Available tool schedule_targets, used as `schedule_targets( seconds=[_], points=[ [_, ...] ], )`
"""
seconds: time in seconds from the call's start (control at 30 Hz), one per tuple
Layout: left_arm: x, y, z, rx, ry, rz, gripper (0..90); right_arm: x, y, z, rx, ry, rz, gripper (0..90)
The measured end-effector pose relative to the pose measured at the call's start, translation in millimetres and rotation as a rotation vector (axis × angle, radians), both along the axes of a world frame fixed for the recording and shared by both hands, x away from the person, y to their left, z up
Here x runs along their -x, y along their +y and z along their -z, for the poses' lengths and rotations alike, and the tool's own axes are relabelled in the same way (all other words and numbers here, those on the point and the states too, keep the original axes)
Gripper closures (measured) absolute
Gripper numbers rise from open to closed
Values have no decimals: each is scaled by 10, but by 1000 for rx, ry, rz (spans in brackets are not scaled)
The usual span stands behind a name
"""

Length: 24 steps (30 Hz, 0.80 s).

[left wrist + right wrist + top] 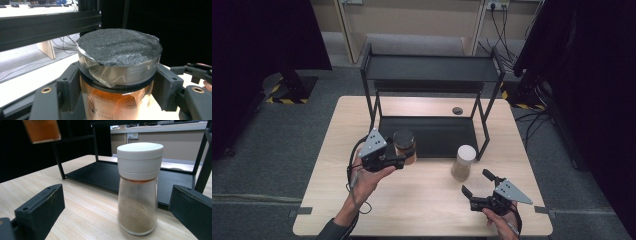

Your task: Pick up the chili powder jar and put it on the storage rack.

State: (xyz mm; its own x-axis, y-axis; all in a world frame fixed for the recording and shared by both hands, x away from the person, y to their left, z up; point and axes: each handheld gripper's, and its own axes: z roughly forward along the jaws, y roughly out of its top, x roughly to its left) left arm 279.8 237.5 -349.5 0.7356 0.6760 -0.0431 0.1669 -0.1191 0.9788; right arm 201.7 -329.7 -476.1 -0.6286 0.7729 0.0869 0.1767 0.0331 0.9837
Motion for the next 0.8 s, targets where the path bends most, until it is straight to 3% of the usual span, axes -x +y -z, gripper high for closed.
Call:
schedule_targets(
  seconds=[0.53,0.8],
  points=[
    [-222,-32,-541,-34,-27,-15,320,-4,-1,-2,2,1,-10,6],
    [-301,-60,-710,-29,-24,-24,320,-9,2,1,1,3,-14,6]
  ],
)
